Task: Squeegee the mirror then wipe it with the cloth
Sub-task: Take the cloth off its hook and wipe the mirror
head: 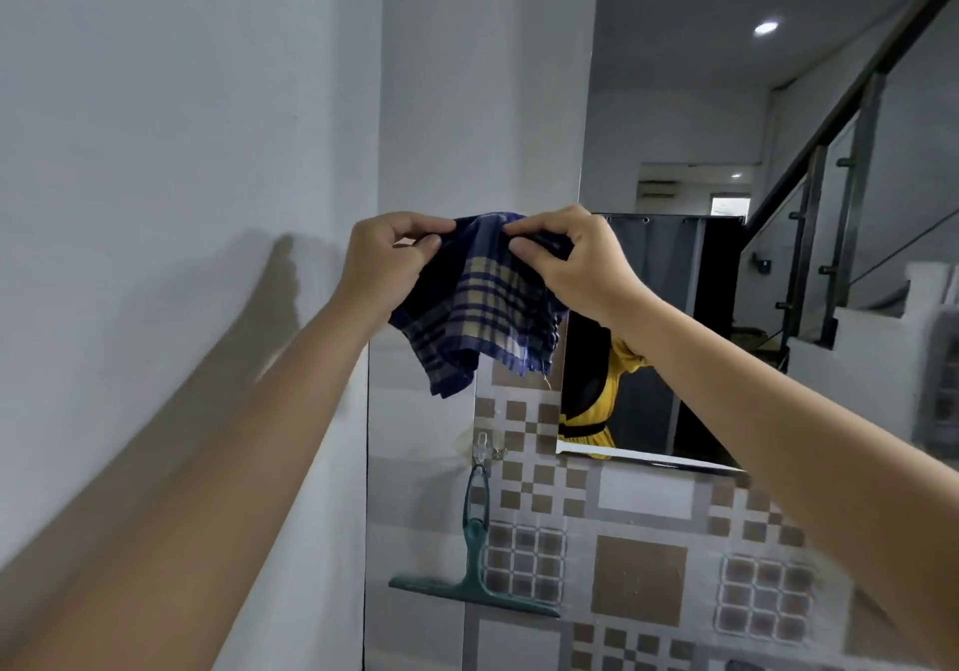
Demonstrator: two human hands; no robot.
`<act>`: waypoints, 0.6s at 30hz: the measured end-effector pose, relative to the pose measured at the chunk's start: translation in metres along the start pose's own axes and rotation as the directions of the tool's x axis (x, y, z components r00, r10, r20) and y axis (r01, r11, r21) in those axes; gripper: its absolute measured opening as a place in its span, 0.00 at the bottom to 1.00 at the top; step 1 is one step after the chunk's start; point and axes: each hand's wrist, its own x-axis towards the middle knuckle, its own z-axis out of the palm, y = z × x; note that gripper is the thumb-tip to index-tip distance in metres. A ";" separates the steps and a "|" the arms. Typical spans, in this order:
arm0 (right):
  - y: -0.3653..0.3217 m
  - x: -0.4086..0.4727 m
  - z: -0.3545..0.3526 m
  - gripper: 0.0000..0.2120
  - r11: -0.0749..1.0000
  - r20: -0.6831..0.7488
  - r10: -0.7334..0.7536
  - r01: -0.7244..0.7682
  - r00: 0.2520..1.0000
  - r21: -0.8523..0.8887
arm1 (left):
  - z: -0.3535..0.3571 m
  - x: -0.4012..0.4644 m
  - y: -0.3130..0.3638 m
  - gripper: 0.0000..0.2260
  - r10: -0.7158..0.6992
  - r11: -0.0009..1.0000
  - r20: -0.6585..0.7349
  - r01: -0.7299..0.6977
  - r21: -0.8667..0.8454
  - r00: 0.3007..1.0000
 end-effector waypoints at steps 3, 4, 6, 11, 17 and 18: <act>-0.014 -0.016 -0.031 0.13 0.955 -0.044 0.107 -0.091 0.993 0.281 | 0.019 -0.006 0.032 0.06 0.025 0.998 0.087 -0.019 -0.068 0.996; -0.017 -0.021 -0.041 0.15 0.915 -0.051 0.143 -0.113 0.988 0.386 | 0.027 -0.009 0.042 0.05 0.023 0.994 0.122 -0.010 -0.106 0.992; -0.022 -0.030 -0.057 0.17 0.824 -0.039 0.188 -0.136 0.981 0.551 | 0.043 -0.017 0.059 0.06 0.023 0.973 0.214 0.027 -0.229 0.977; -0.020 -0.048 -0.090 0.18 0.552 0.141 0.179 -0.218 0.974 0.805 | 0.082 -0.035 0.090 0.10 0.068 0.909 0.378 0.099 -0.405 0.923; -0.007 -0.067 -0.129 0.30 0.524 0.264 0.078 -0.265 0.961 0.809 | 0.112 -0.047 0.116 0.08 0.145 0.880 0.353 0.043 -0.474 0.924; -0.007 -0.070 -0.136 0.29 0.548 0.278 0.075 -0.273 0.958 0.791 | 0.116 -0.049 0.118 0.08 0.151 0.877 0.355 0.041 -0.479 0.922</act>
